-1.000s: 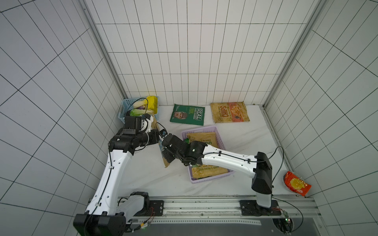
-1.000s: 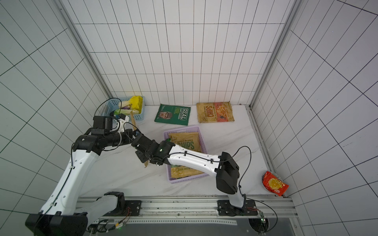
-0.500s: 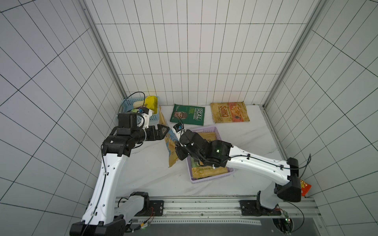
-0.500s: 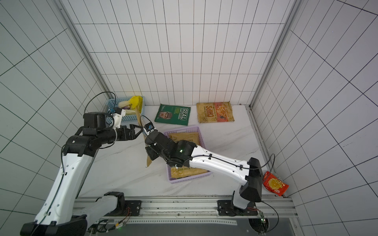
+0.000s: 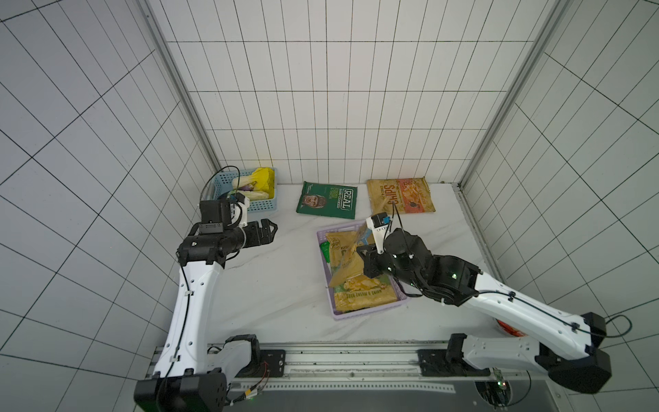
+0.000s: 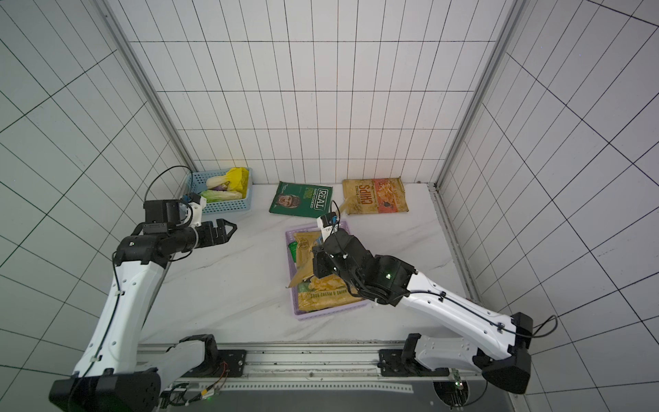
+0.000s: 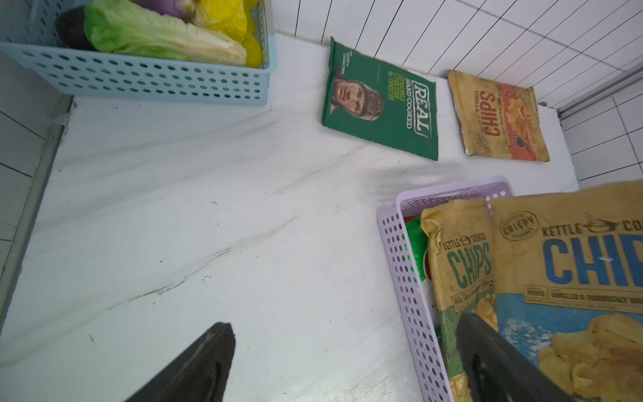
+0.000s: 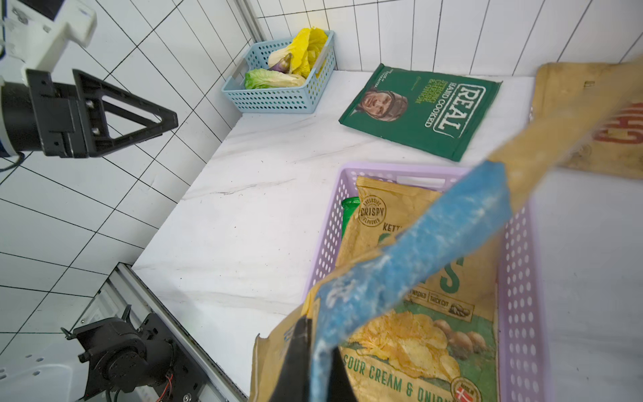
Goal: Put the potato chips into the basket
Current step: Place the potato chip in the basket.
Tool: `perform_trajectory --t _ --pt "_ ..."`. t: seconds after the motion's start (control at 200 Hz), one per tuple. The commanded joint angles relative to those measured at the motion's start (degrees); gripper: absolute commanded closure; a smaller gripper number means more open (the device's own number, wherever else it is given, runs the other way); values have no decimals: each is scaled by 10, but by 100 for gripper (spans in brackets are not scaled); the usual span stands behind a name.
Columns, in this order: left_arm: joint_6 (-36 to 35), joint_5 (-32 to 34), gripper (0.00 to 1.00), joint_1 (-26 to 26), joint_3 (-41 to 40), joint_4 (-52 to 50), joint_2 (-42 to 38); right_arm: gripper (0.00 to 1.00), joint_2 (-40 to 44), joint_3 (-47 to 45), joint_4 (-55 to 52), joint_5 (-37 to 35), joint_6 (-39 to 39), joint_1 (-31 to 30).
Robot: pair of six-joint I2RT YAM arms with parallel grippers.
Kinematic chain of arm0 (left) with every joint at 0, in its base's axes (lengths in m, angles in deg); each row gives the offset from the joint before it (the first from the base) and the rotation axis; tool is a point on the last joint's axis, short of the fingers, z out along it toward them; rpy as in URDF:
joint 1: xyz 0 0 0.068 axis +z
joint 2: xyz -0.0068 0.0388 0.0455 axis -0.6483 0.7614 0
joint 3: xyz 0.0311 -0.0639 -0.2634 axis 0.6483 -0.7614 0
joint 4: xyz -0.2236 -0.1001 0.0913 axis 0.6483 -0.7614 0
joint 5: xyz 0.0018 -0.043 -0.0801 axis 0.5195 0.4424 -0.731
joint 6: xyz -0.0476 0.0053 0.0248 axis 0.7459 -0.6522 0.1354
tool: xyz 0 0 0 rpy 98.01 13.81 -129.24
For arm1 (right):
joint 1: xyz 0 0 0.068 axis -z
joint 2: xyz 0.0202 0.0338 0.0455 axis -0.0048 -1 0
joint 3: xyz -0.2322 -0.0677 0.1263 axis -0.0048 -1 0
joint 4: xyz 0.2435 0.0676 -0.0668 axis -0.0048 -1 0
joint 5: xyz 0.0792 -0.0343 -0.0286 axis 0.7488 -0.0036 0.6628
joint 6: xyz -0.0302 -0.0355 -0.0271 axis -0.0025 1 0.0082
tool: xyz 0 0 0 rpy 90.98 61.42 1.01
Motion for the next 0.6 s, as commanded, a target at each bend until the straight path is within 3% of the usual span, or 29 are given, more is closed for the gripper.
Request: perform_trajectory --t 0.0,0.195,0.37,0.595 --pt "-9 7 2 2 -25 31 -19 100 31 -54 35 44 -42 16" --pt "-17 -12 2 2 -49 27 -26 100 35 -79 43 94 -36 33" --pt "-21 -3 2 2 -79 30 -37 99 3 -2 15 108 3 38" --pt "-12 -7 2 2 -112 50 -40 98 -94 108 3 226 25 88"
